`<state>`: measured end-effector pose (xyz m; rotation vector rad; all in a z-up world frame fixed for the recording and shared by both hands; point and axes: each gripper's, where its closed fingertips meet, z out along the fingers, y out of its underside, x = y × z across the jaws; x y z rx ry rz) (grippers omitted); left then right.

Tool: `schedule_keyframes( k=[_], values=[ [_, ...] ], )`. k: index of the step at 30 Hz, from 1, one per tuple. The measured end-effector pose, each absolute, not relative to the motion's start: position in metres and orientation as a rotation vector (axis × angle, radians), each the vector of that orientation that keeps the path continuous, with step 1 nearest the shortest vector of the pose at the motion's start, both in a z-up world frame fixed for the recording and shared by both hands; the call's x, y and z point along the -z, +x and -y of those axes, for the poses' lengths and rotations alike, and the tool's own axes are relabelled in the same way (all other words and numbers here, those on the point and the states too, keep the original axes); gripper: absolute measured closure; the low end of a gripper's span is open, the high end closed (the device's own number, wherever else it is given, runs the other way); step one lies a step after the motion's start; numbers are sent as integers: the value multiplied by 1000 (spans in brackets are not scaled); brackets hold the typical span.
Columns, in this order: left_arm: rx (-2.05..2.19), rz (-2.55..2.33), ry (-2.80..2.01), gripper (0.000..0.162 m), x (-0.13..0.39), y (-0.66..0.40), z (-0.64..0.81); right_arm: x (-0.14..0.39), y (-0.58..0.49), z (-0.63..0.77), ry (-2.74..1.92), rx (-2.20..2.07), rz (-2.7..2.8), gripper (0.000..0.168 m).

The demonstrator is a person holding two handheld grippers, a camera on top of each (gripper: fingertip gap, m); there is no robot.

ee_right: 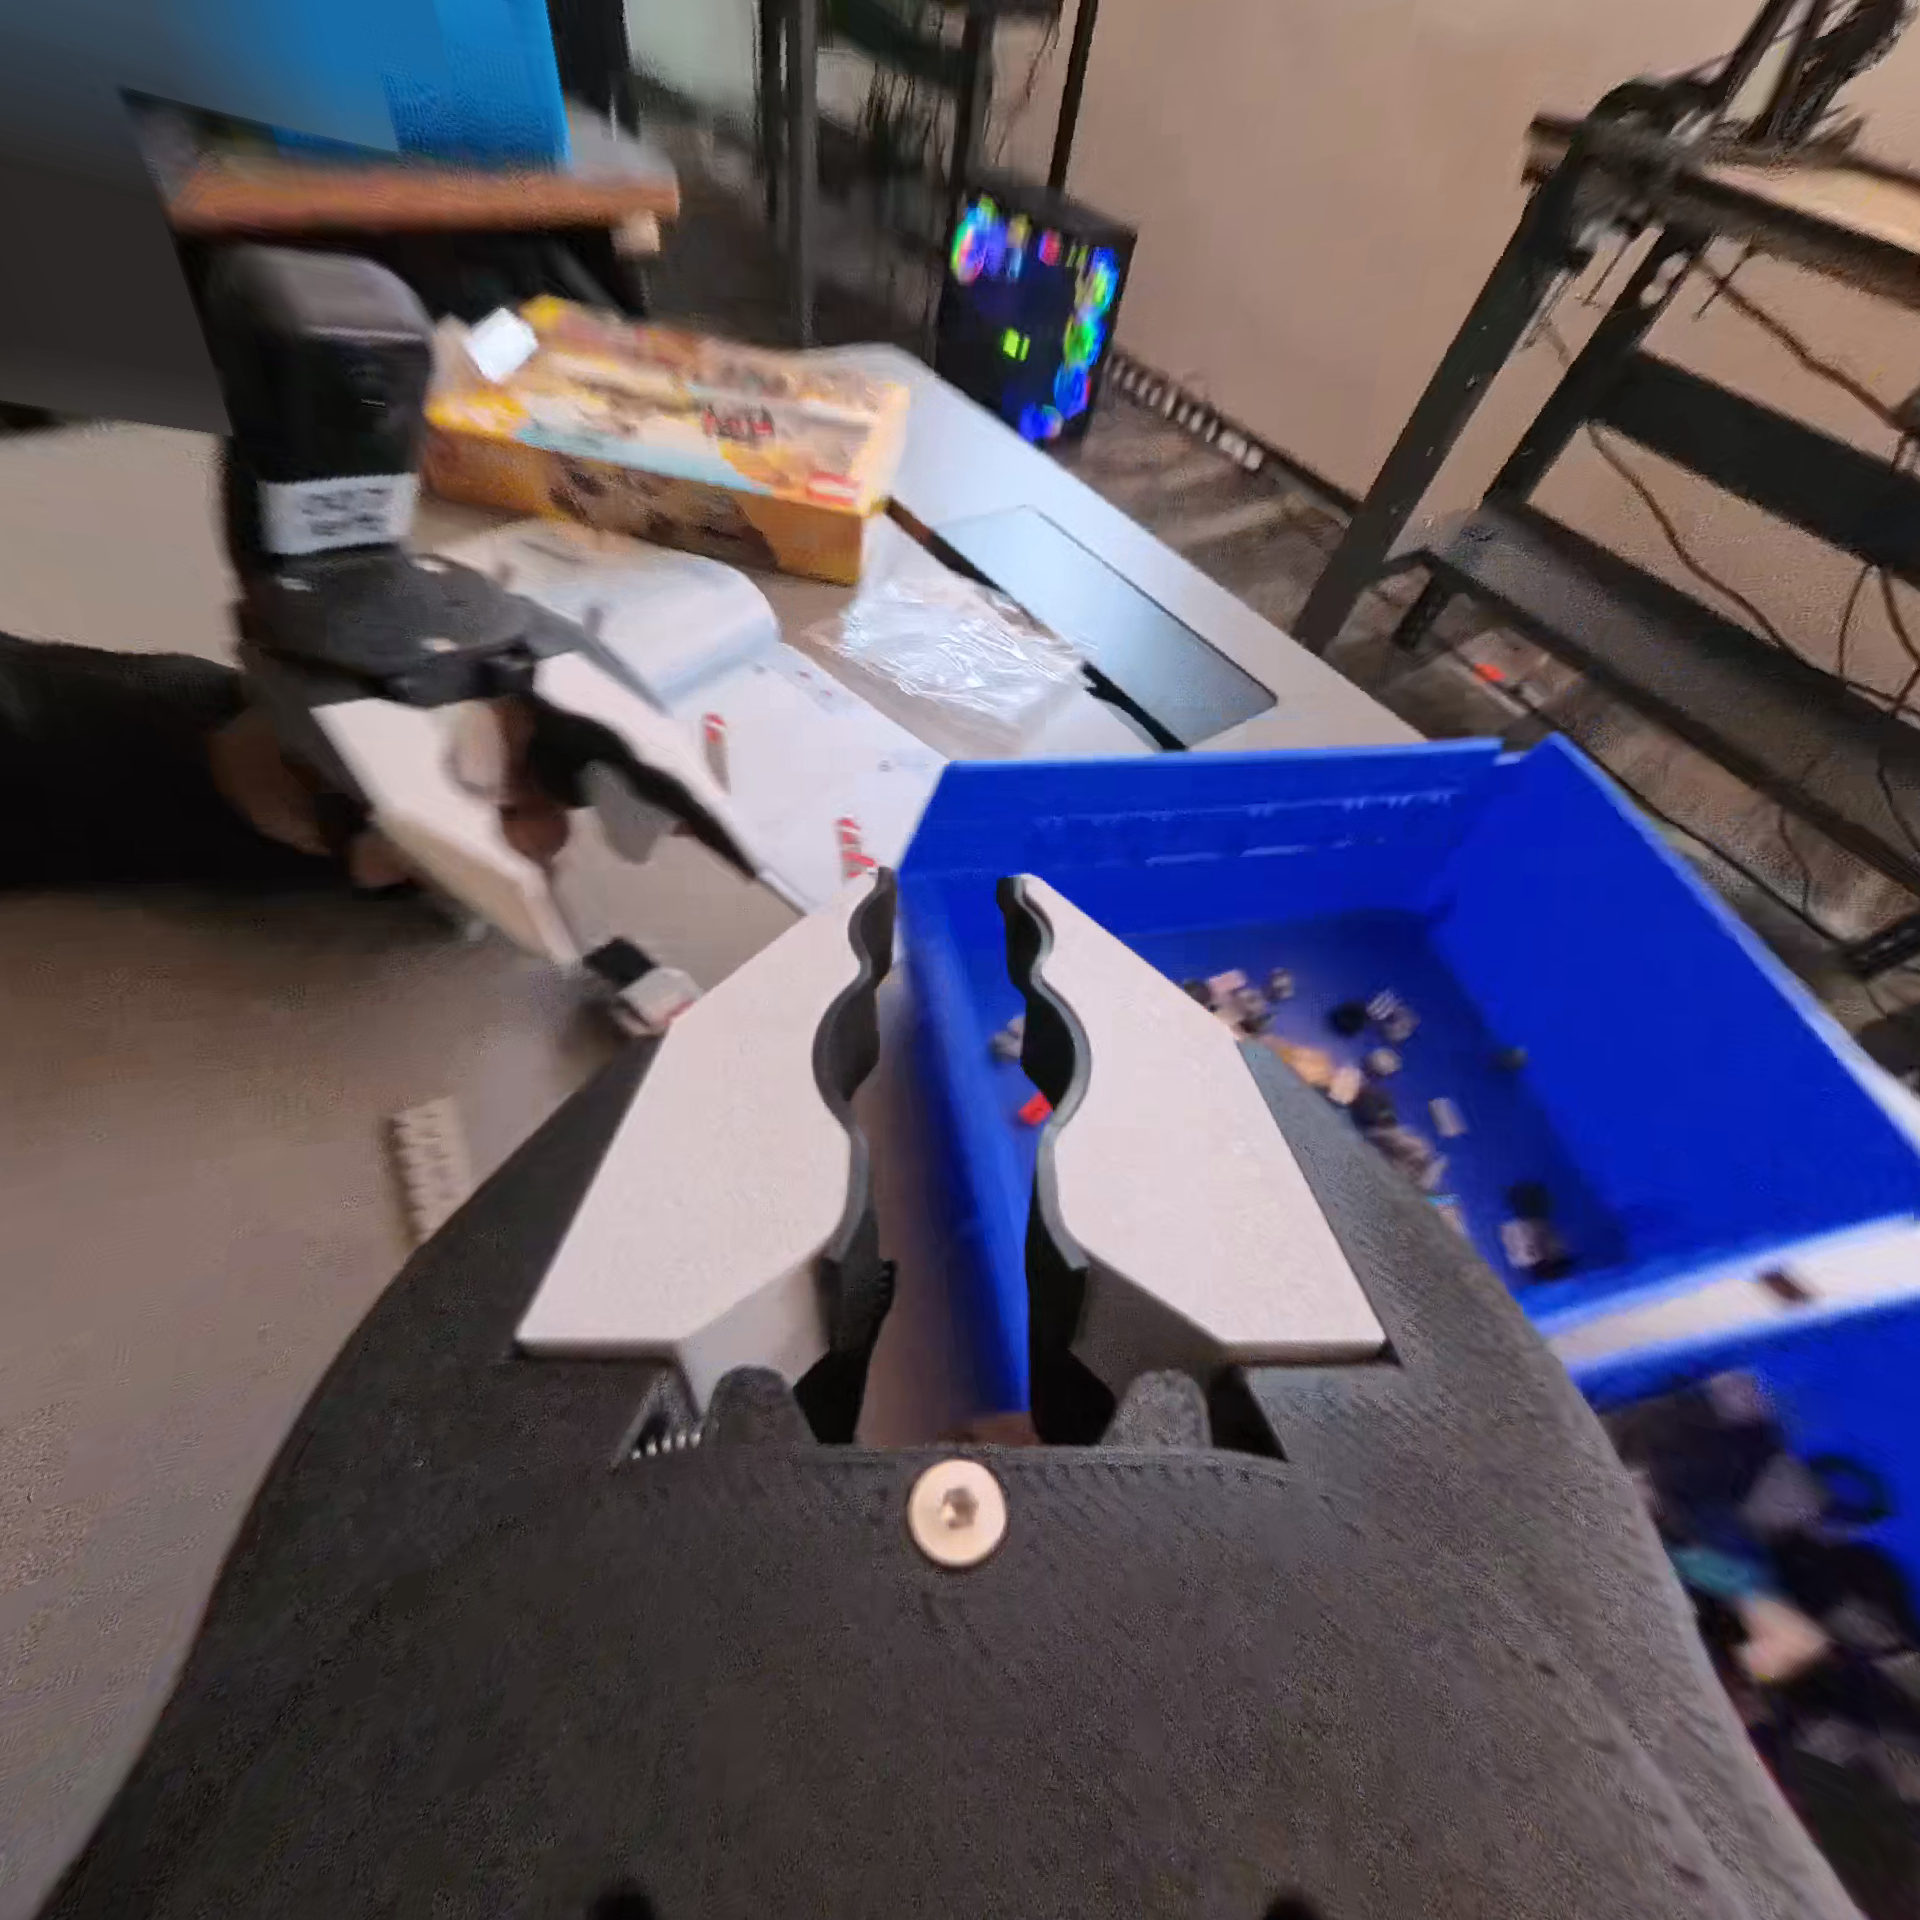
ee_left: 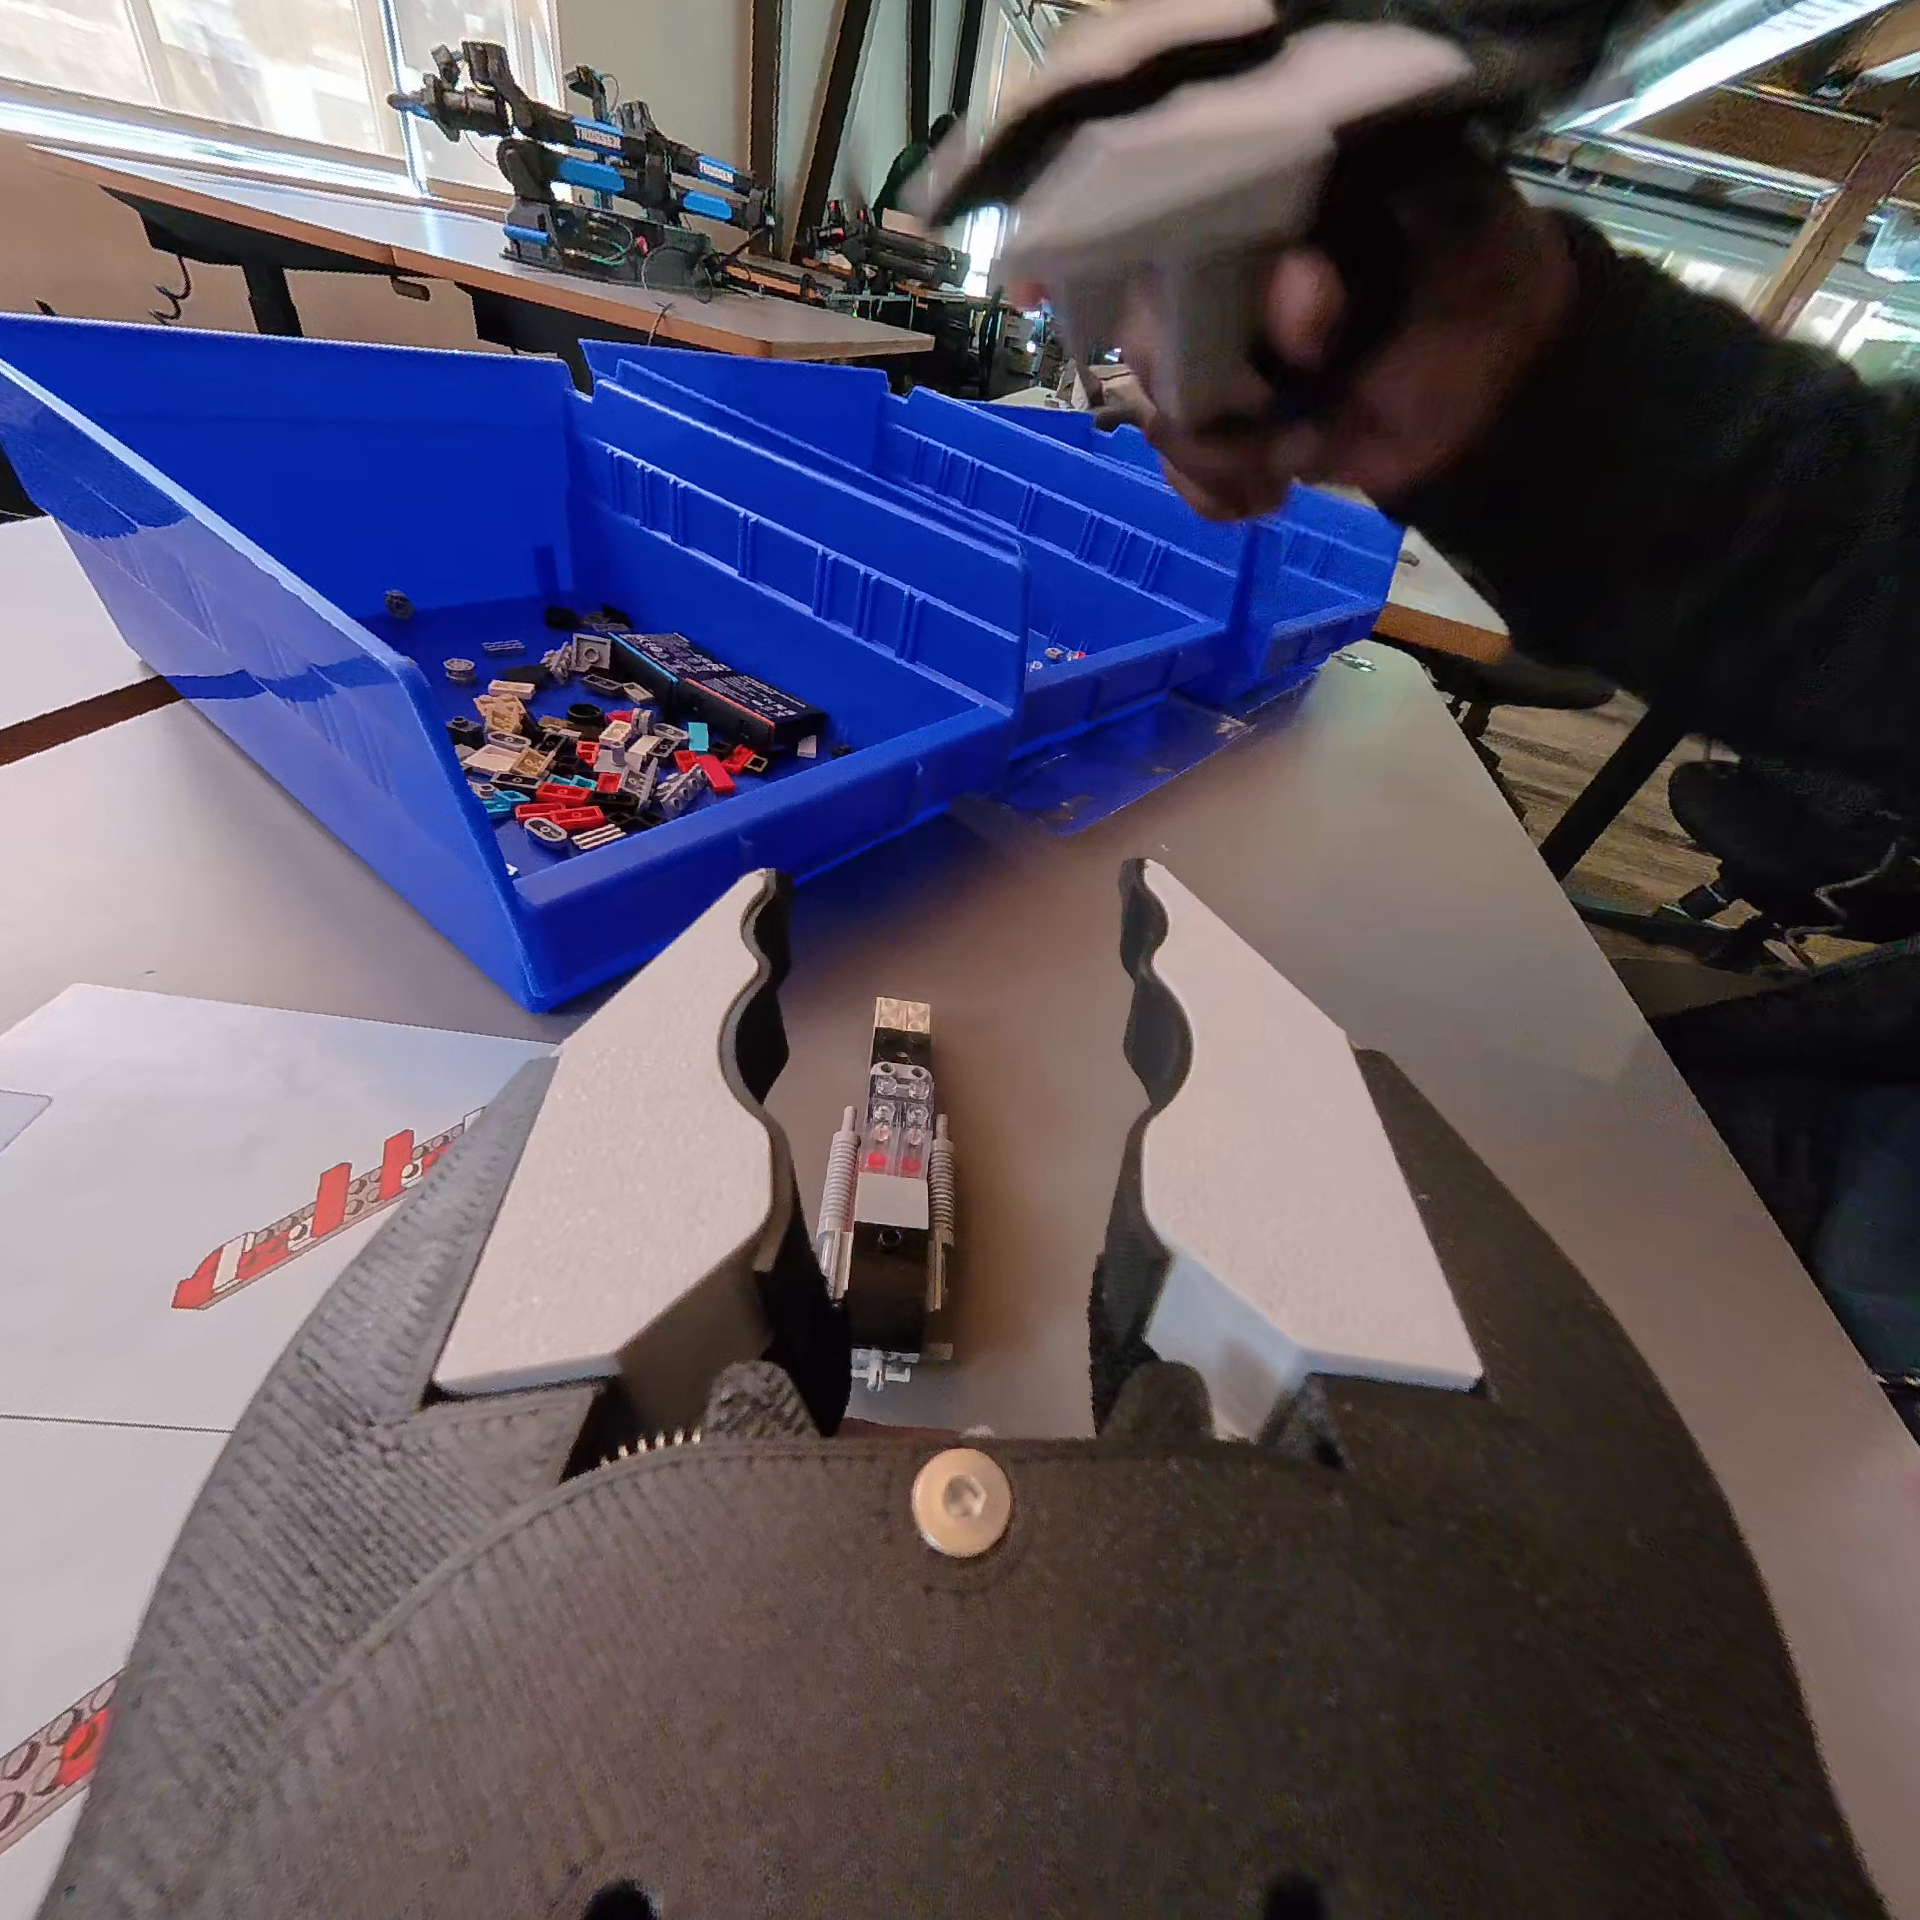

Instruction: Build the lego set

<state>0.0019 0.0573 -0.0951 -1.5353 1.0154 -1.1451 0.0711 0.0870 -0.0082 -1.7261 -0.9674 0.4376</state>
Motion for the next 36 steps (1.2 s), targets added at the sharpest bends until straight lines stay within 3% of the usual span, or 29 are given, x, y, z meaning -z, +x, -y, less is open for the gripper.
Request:
schedule_keyframes(
  k=[2, 8, 12, 17, 29, 36],
  values=[
    [1144, -1015, -1532, 97, 95, 2, -57, 12, 66, -132, -1841, -367, 1104, 144],
    [1122, -1010, -1540, 97, 96, -2, -59, 131, 88, -220, -2326, -172, 1537, 139],
    [1132, -1000, -1549, 97, 96, -3, -61, 172, 105, -242, -2472, -71, 1580, 143],
    [1136, -1006, -1564, 97, 98, -2, -61, 181, 100, -246, -2508, -150, 1540, 148],
    [1131, -1009, -1572, 97, 99, -2, -61, 185, 101, -254, -2520, -90, 1600, 138],
    [1126, -1013, -1569, 97, 99, -2, -61, 185, 102, -258, -2516, -72, 1612, 151]
  ],
)
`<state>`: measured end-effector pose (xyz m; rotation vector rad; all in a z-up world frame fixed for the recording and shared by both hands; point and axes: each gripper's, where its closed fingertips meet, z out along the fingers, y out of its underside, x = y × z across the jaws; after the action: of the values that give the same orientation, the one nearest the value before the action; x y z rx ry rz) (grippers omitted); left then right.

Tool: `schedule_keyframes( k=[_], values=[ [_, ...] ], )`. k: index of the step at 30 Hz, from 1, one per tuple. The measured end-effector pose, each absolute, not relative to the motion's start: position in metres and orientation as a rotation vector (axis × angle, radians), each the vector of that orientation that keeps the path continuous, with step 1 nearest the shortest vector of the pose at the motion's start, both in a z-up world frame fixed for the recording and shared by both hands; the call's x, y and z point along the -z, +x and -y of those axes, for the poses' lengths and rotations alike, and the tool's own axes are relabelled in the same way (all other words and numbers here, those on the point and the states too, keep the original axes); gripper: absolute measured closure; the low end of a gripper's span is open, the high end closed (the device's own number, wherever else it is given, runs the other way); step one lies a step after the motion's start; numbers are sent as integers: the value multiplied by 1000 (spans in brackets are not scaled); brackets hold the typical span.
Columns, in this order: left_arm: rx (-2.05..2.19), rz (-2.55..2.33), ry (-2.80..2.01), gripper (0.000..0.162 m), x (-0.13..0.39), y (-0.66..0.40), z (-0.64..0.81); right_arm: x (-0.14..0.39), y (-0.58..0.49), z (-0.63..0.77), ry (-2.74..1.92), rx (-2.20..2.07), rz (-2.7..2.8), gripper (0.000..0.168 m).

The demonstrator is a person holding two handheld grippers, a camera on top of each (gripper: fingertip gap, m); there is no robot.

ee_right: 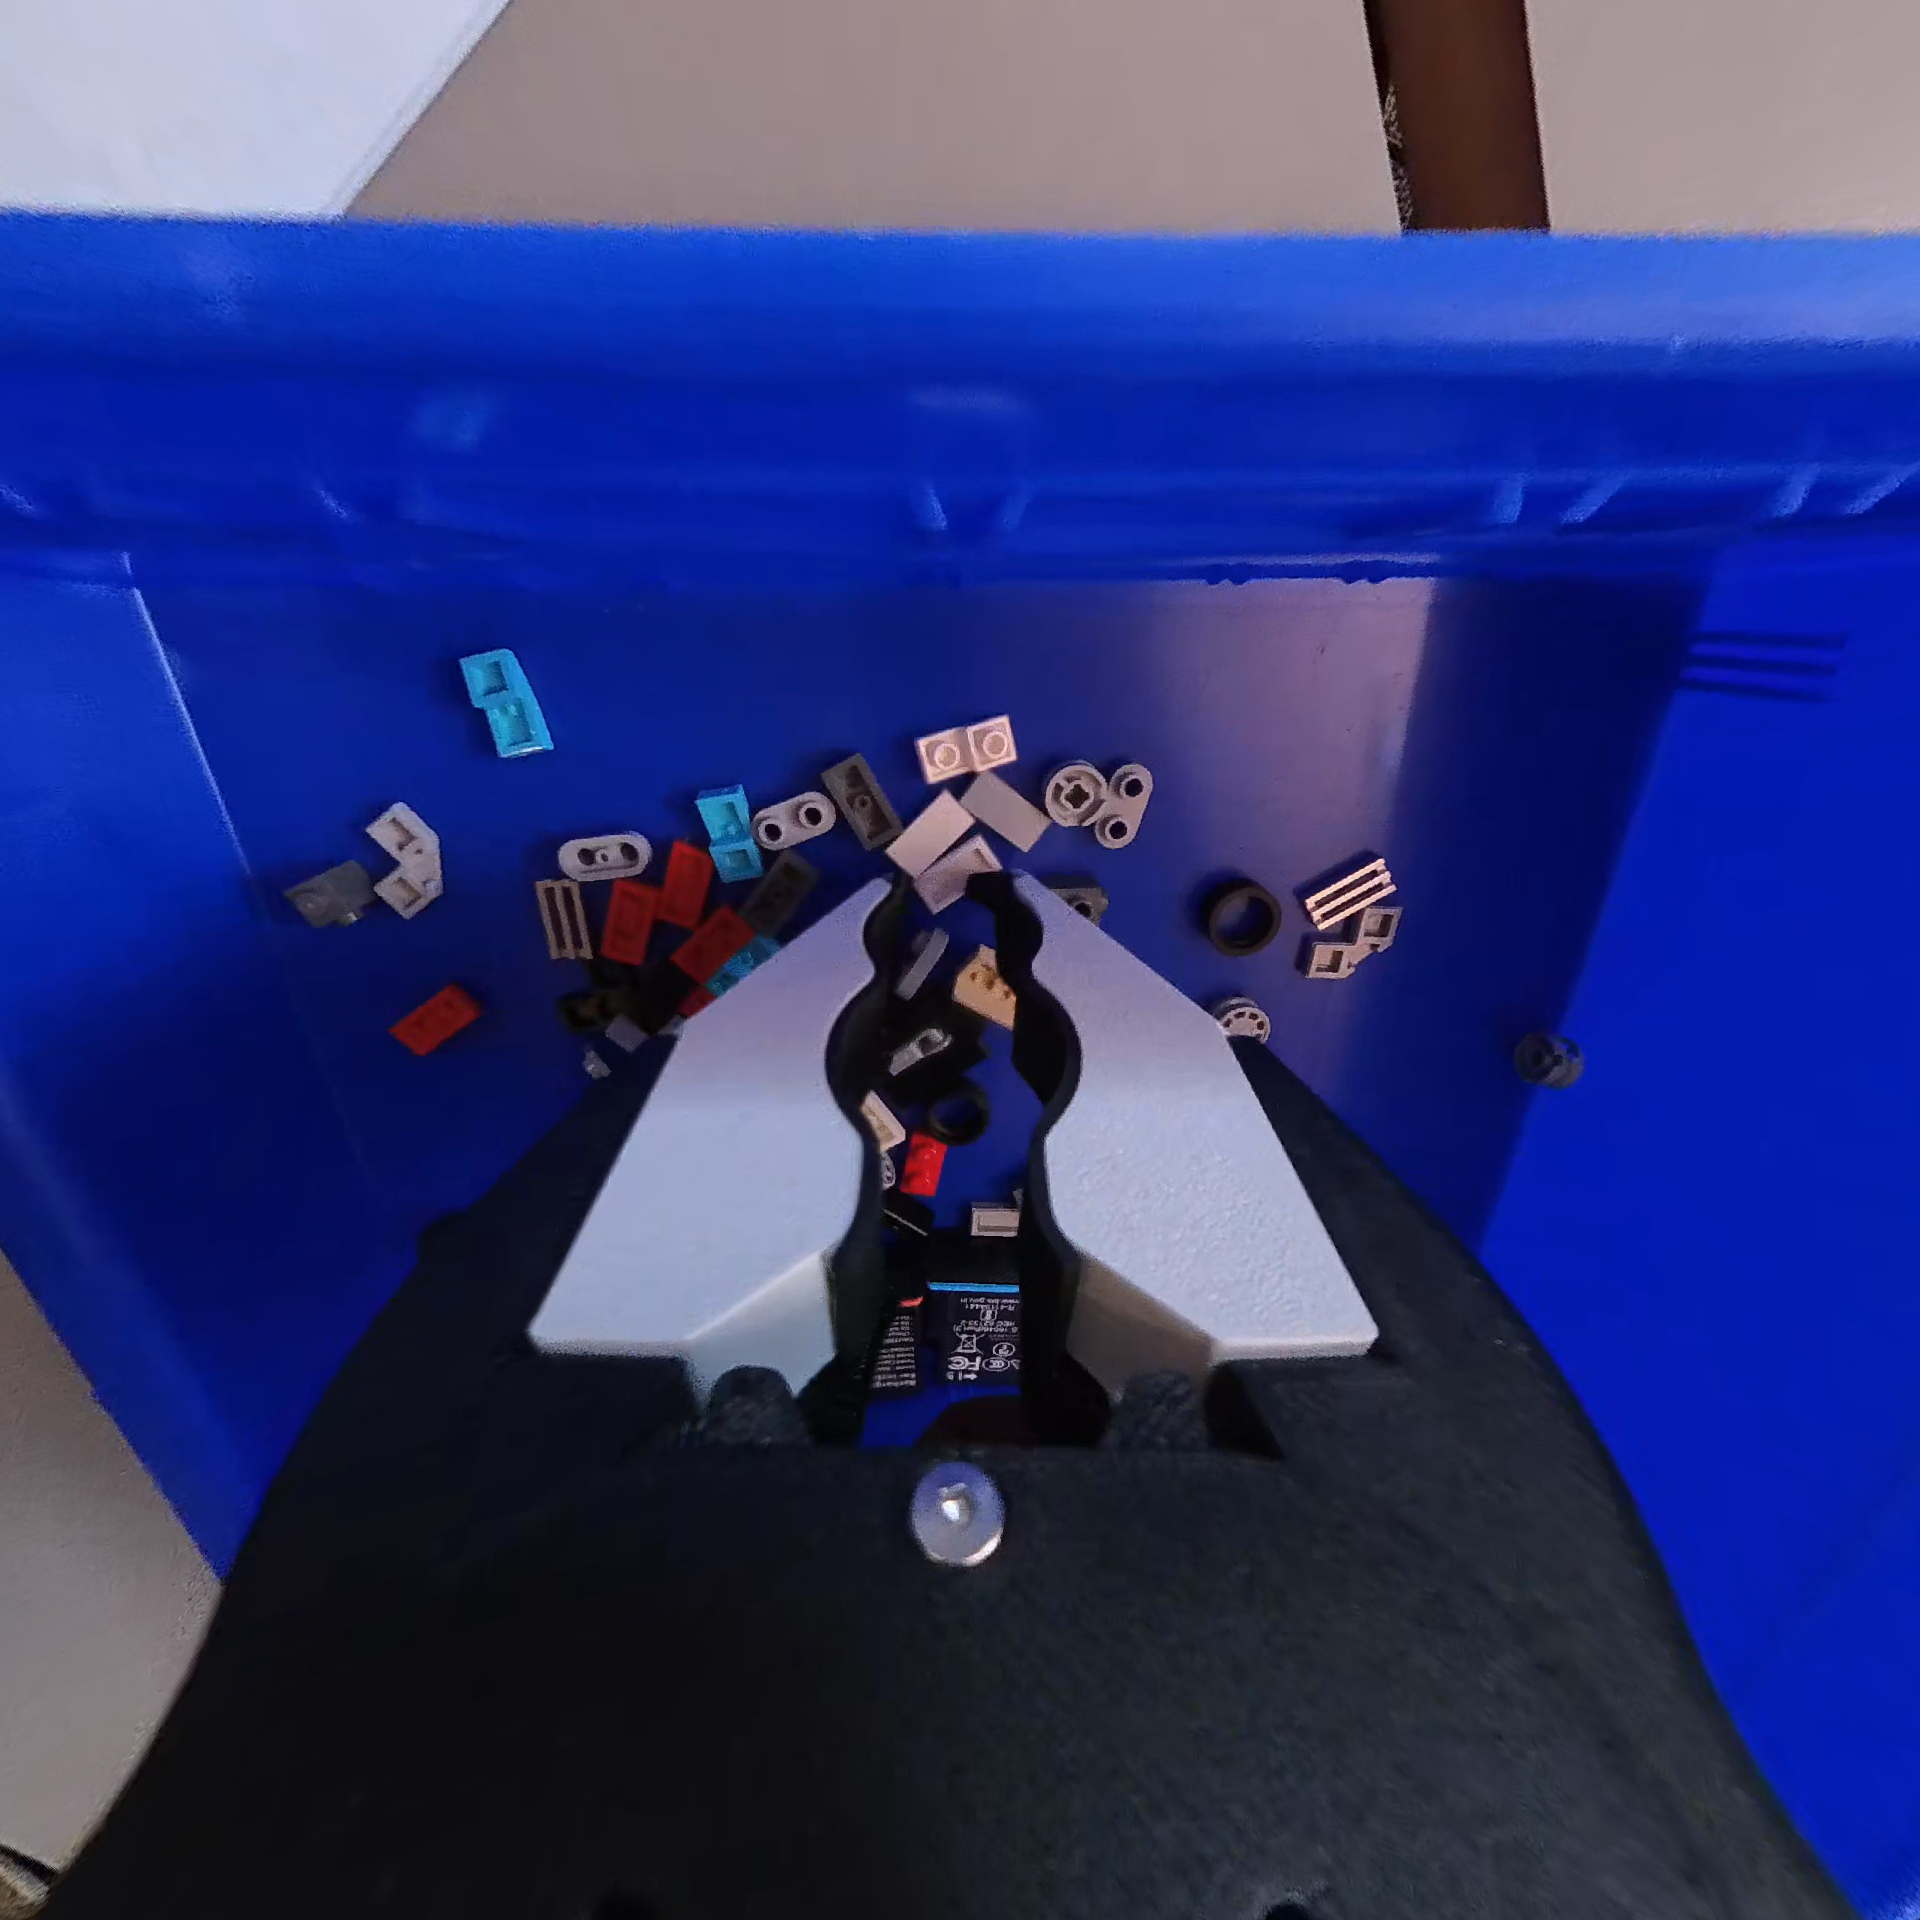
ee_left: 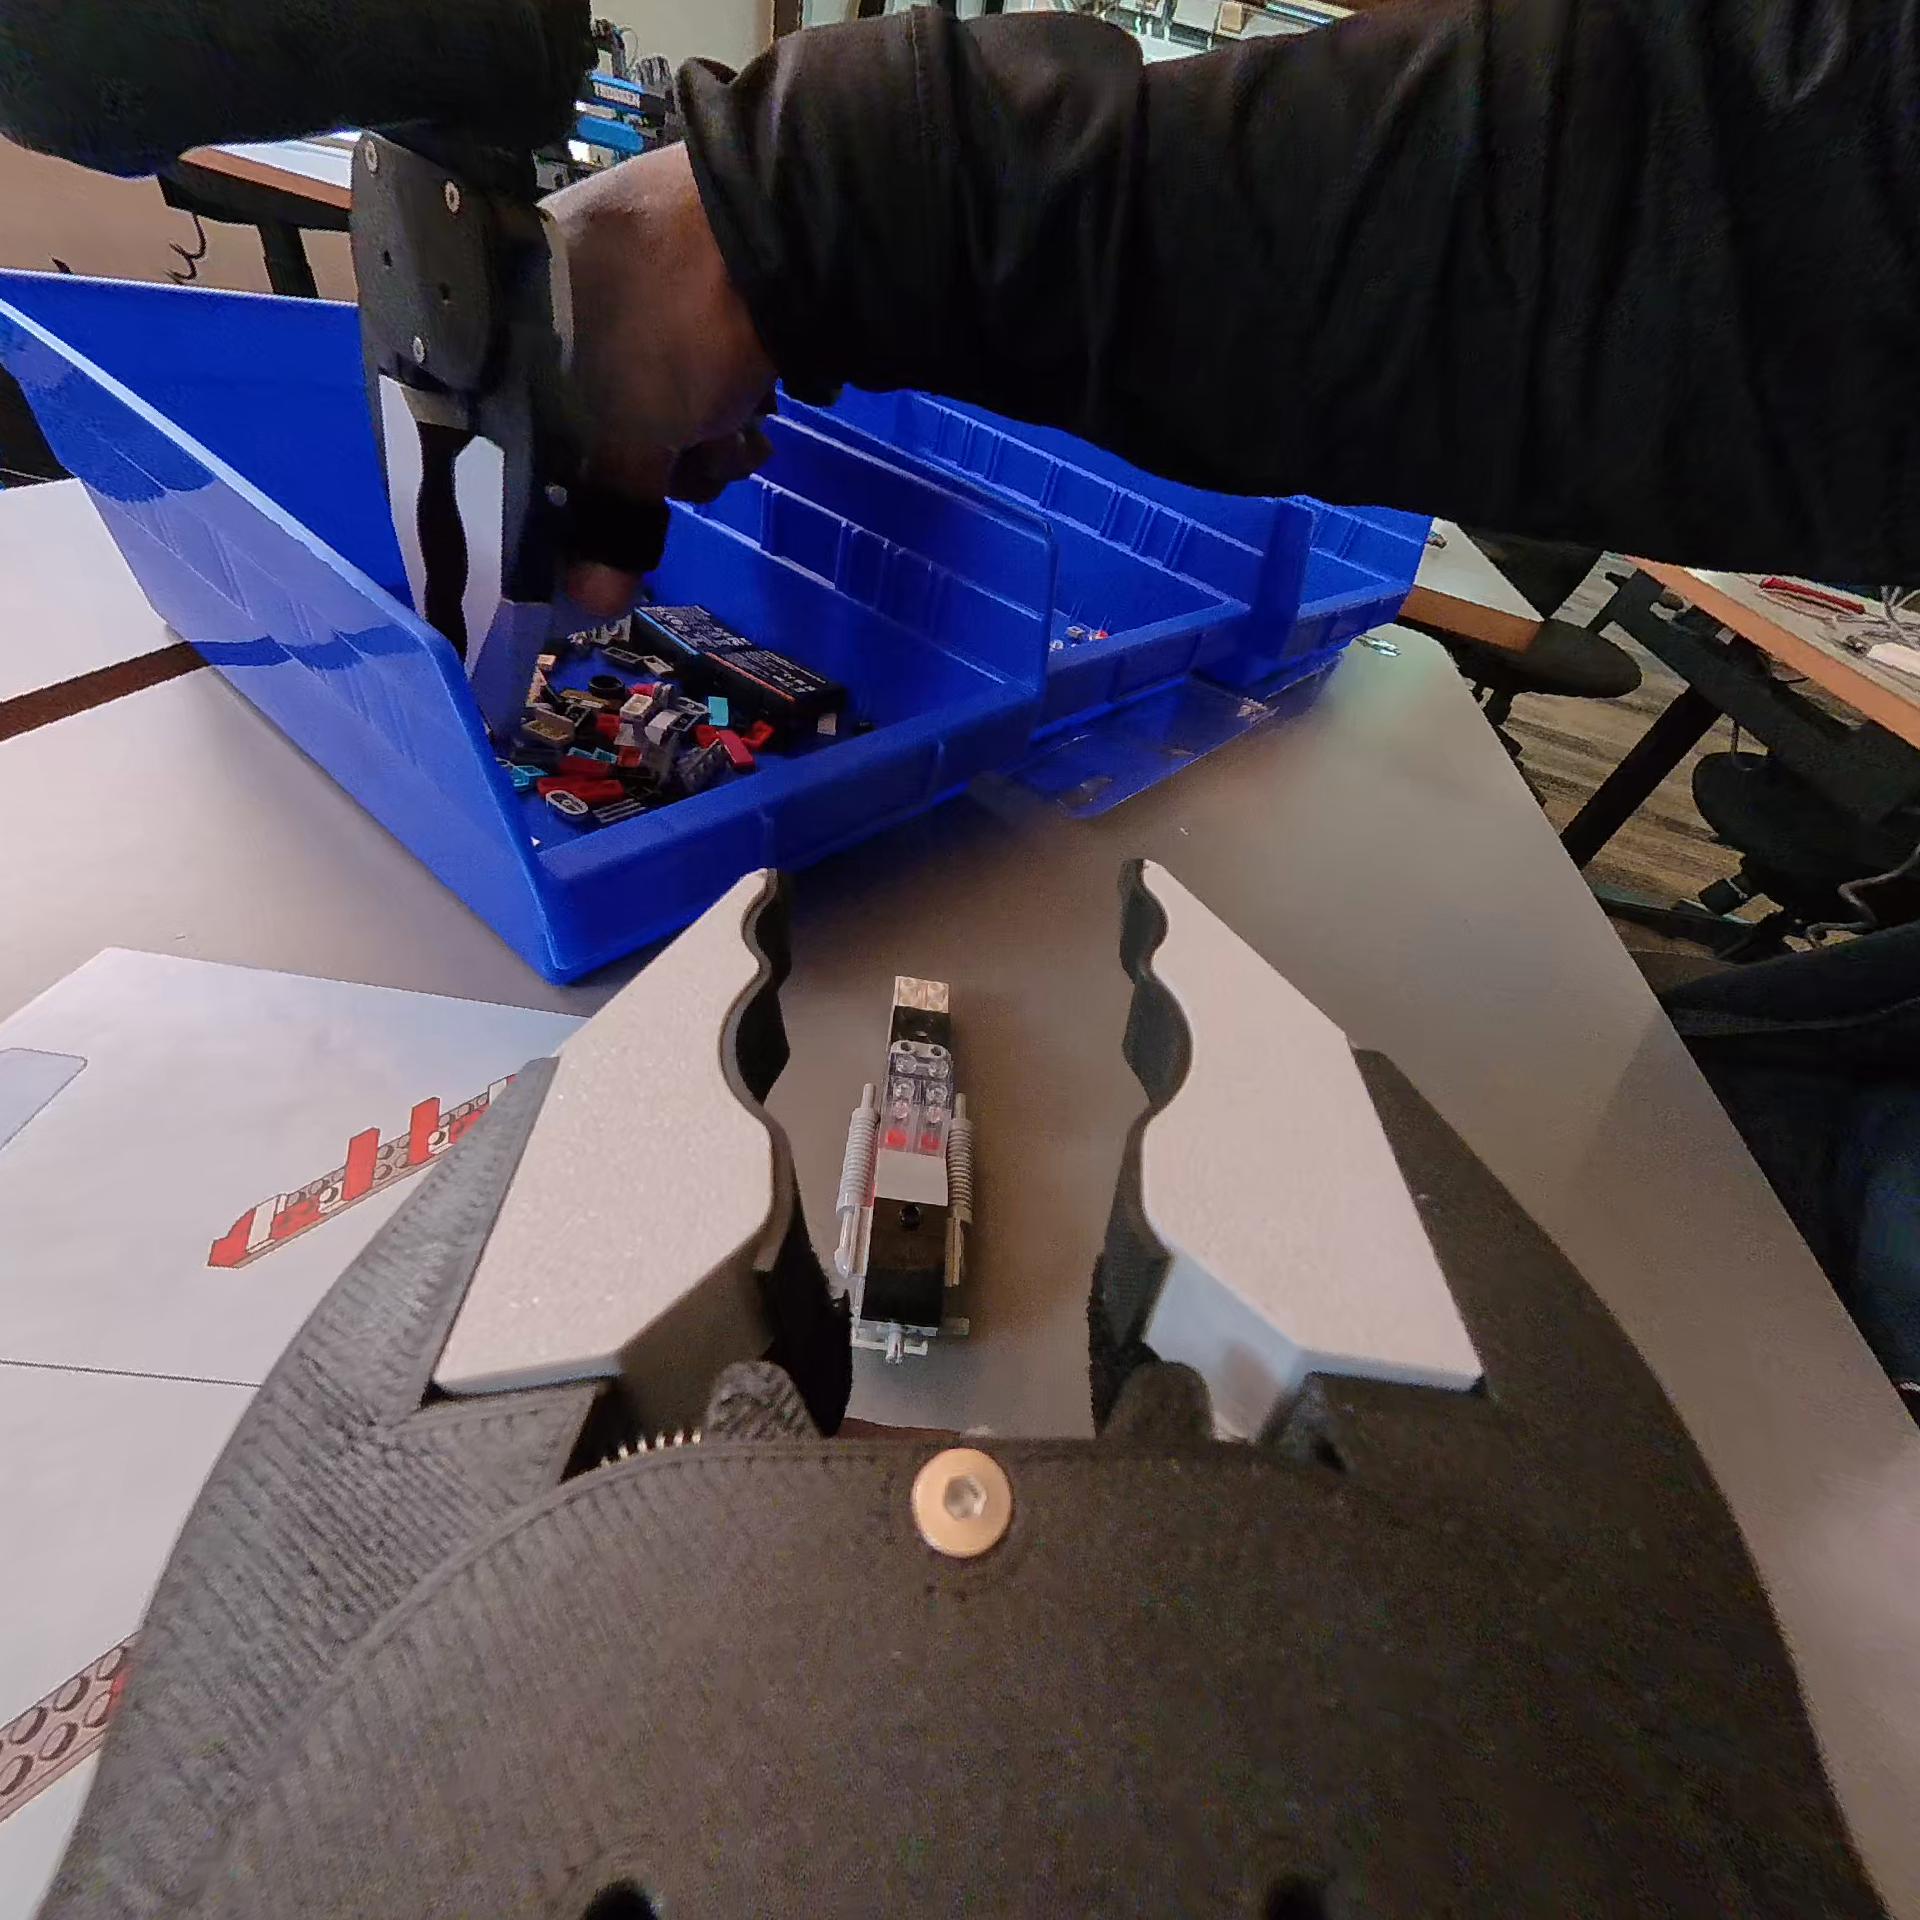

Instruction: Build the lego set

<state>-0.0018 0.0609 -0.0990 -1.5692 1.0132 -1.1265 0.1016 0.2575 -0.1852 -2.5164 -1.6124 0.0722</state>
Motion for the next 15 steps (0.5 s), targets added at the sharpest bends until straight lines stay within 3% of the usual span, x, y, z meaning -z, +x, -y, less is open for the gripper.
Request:
schedule_keyframes(
  k=[5, 15],
  values=[
    [1124, -1015, -1572, 97, 100, -2, -61, 181, 102, -257, -2498, -70, 1627, 163],
    [1127, -1015, -1573, 97, 100, -2, -61, 179, 103, -262, -2488, -93, 1606, 165]
  ],
)
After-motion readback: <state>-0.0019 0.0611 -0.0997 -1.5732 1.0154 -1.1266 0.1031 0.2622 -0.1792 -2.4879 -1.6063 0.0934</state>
